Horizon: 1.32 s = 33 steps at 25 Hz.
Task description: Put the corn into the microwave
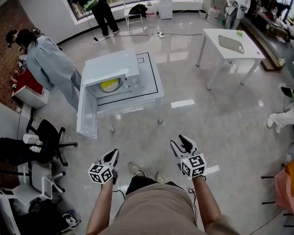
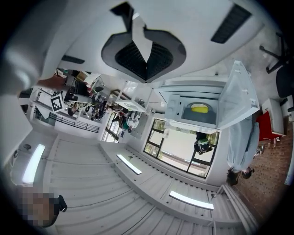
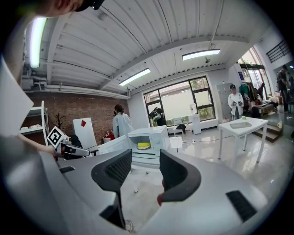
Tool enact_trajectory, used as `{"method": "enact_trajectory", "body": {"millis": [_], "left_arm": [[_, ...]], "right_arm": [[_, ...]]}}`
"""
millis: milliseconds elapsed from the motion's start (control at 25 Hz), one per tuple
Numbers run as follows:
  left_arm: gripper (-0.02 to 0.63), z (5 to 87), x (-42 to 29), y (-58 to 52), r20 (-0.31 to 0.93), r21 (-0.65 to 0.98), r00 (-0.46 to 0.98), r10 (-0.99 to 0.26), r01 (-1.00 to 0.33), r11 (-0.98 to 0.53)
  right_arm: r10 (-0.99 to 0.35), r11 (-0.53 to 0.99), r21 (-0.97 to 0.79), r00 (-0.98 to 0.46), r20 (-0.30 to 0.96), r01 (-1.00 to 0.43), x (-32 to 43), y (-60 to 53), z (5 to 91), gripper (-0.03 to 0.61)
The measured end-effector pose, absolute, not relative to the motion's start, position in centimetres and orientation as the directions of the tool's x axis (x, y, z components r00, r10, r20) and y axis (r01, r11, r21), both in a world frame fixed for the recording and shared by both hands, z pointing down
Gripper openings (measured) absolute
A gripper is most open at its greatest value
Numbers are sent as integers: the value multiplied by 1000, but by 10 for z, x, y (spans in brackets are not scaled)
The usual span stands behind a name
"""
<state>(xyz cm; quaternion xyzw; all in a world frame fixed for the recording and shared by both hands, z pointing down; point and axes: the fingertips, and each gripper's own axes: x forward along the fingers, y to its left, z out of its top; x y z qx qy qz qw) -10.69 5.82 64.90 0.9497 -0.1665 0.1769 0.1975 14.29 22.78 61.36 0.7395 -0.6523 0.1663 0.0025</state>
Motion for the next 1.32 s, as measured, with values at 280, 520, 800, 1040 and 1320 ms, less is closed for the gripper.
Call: {"method": "enact_trajectory", "body": {"millis": [280,520,800,1040,1320], "left_arm": [[5,647,-98,64,399,311,888,-227,-364,-878],[5,645,-93,77,403,305,892,-205,-342,-889],[5,641,-93,80,394,306,897,-203,-336,-891],[5,636,-90,82,374,312,904,-209,-334,-889],[5,631,-86,94,361,326,913,-190,-315,-891]], "right_arm": [[-957,-169,-208,110,269,-964,145,241,623,195],[-959,-162,-149,120,257,-975,137,243,615,119],[-957,-164,-121,128,260,-979,138,240,610,114],[-956,-173,-137,132,262,-975,139,244,606,114],[-958,-166,-139,126,258,-976,131,254,602,97]]}}
